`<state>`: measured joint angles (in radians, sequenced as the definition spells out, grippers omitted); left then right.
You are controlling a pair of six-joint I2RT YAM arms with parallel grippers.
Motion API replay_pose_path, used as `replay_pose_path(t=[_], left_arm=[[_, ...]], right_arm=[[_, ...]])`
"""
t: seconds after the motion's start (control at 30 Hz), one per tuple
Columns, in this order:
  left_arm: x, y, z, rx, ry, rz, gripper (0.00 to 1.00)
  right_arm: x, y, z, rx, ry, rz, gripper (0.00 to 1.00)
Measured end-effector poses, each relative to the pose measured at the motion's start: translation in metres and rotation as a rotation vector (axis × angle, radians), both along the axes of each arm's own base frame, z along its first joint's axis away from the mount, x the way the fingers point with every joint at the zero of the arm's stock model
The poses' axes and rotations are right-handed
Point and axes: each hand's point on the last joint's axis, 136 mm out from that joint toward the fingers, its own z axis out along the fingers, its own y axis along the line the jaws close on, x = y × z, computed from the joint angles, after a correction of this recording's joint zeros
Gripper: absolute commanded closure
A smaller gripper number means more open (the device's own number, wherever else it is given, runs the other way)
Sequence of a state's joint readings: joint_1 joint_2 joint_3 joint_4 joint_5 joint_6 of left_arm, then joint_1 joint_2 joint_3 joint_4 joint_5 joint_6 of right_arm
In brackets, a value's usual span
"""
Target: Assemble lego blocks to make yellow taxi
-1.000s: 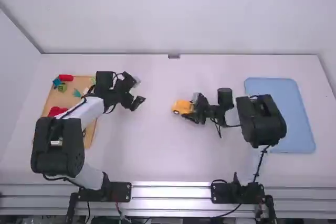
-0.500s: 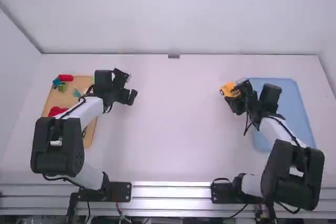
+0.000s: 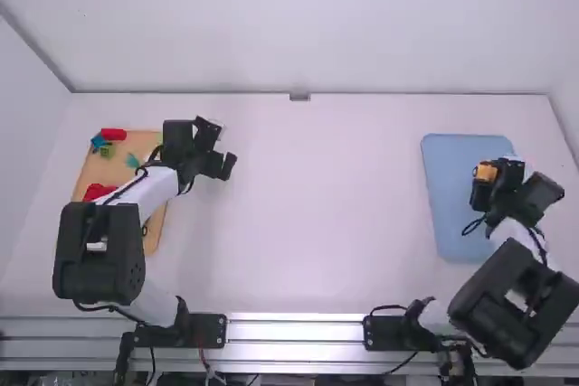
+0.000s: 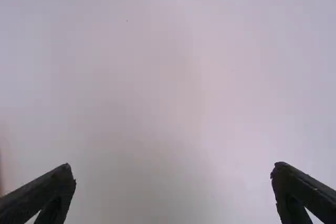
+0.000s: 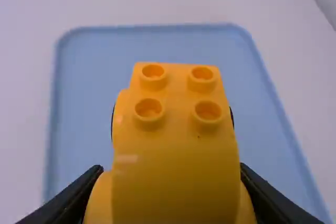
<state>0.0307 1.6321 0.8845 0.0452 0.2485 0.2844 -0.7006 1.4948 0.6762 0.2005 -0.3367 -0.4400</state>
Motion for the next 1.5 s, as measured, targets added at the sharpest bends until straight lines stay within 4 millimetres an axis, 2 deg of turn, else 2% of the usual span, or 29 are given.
replay_pose_path(t=[0.1,0.13,0.17,0.27,0.37,0.6,0.7,0.73,0.8,0.87,0.9,1.07,1.17,1.23,1.33,1.4,1.5], left_arm=[[0.003,0.000,0.003,0.000,-0.015,0.000,0.01],[0.003,0.000,0.003,0.000,-0.019,0.001,0.01],[0.003,0.000,0.003,0.000,-0.019,0.000,0.01],[0.003,0.000,0.003,0.000,-0.019,0.000,0.01],[0.003,0.000,0.003,0.000,-0.019,0.001,0.01],[0.004,0.002,0.004,-0.052,-0.005,0.067,0.01],[0.002,0.007,0.006,-0.052,0.005,0.110,0.01],[-0.002,0.011,0.011,-0.042,0.012,0.139,0.01],[-0.006,0.012,0.015,-0.032,0.017,0.153,0.01],[-0.016,0.010,0.039,-0.009,0.007,0.171,0.01],[-0.016,0.010,0.043,-0.008,0.002,0.171,0.01],[-0.021,-0.002,0.118,-0.009,-0.153,0.155,0.01],[-0.030,0.000,0.161,-0.017,-0.265,0.161,0.01],[-0.037,0.000,0.182,-0.023,-0.320,0.162,0.02],[-0.042,0.004,0.201,-0.031,-0.375,0.179,0.04],[-0.043,0.014,0.210,-0.036,-0.413,0.220,0.07],[-0.047,0.024,0.210,-0.045,-0.433,0.268,0.11]], right_arm=[[-0.002,-0.008,-0.021,0.038,0.022,-0.022,0.42],[-0.001,-0.009,-0.032,0.054,0.033,-0.024,0.38],[-0.001,-0.009,-0.033,0.057,0.034,-0.025,0.38],[0.000,-0.008,-0.053,0.089,0.058,-0.022,0.23],[0.001,-0.003,-0.060,0.101,0.074,-0.013,0.01],[0.003,0.004,-0.061,0.103,0.107,-0.053,0.02],[0.003,0.012,-0.054,0.096,0.121,-0.063,0.02],[0.005,0.018,-0.041,0.079,0.112,-0.055,0.01],[0.005,0.025,-0.032,0.069,0.109,-0.047,0.01],[0.008,0.045,-0.001,0.035,0.070,-0.012,0.01],[0.009,0.049,0.004,0.030,0.064,-0.002,0.01],[0.012,0.095,0.069,-0.047,-0.068,0.109,0.01],[0.009,0.126,0.107,-0.084,-0.159,0.188,0.02],[0.006,0.145,0.131,-0.108,-0.231,0.233,0.02],[0.001,0.163,0.158,-0.132,-0.319,0.276,0.05],[-0.001,0.169,0.165,-0.135,-0.350,0.277,0.08],[-0.007,0.175,0.152,-0.114,-0.333,0.269,0.12]])
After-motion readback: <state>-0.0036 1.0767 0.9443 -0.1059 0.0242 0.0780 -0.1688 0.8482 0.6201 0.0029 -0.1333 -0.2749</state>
